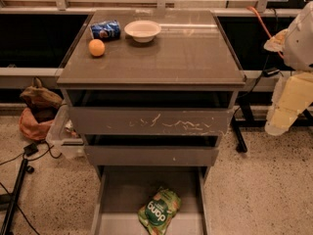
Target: Pick green rice chip bag from bottom drawer and place on counter
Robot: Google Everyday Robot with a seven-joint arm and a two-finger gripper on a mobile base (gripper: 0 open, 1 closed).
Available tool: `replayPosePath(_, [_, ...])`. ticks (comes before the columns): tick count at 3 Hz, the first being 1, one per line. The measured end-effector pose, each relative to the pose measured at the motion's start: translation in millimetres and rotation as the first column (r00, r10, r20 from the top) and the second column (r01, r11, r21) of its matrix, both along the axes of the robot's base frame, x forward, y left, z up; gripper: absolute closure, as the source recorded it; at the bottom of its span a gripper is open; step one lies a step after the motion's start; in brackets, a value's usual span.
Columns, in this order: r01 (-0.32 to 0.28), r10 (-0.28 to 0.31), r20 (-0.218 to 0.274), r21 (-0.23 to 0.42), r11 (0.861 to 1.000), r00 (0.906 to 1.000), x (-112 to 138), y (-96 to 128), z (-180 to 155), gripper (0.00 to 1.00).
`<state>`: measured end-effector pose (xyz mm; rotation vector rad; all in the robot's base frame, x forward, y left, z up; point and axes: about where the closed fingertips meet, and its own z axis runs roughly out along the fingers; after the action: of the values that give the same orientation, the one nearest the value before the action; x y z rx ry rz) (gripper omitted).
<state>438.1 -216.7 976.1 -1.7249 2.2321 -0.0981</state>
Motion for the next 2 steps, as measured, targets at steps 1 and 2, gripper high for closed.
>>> replayPosePath(1, [0.000,0.000,0.000,0.000,1.000,1.0000,0.0,0.0,0.0,0.00])
replayPosePath(2, [-0.004,0.004,0.002,0.022,1.000,1.0000,1.3,2.7,-6.3,0.00])
